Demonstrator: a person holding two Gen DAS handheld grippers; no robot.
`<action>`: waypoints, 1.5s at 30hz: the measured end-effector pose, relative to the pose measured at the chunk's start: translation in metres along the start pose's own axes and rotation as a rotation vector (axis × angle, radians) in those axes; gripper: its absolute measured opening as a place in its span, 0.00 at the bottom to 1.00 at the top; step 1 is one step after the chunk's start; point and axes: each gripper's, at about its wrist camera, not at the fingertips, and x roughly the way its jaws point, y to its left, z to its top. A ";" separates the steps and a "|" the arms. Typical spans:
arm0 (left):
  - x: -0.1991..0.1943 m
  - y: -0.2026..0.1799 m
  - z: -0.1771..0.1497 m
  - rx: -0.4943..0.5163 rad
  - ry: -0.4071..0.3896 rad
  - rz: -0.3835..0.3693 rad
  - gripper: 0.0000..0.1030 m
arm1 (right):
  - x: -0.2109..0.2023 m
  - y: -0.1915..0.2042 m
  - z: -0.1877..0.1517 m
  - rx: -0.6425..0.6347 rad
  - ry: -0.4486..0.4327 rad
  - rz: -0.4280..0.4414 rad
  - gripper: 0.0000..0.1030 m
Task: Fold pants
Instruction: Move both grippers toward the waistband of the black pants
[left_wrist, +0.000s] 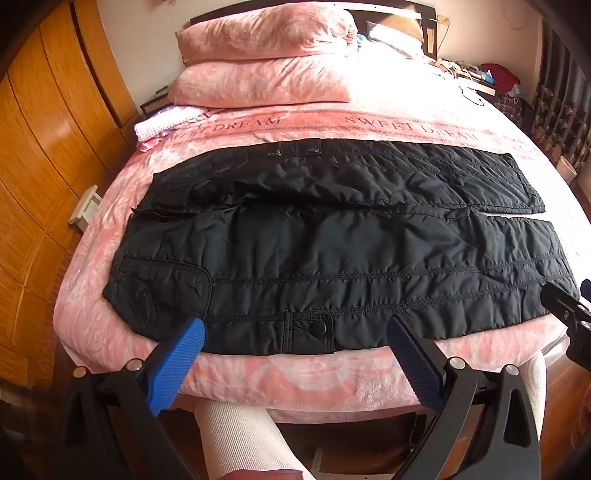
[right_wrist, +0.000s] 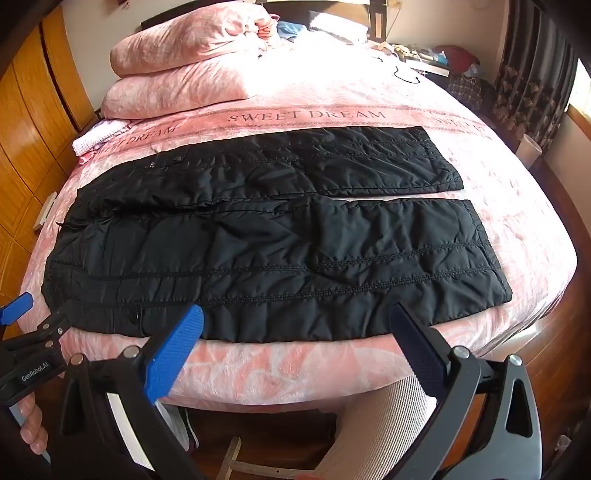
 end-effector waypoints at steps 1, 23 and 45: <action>0.000 0.000 0.000 -0.001 -0.003 0.001 0.97 | 0.000 0.000 0.000 0.001 0.001 0.002 0.98; -0.010 -0.005 0.003 0.005 -0.029 -0.002 0.97 | -0.018 0.002 0.002 -0.019 -0.067 -0.016 0.98; -0.011 -0.007 0.011 0.007 -0.034 0.003 0.97 | -0.023 -0.001 0.008 -0.016 -0.107 -0.006 0.98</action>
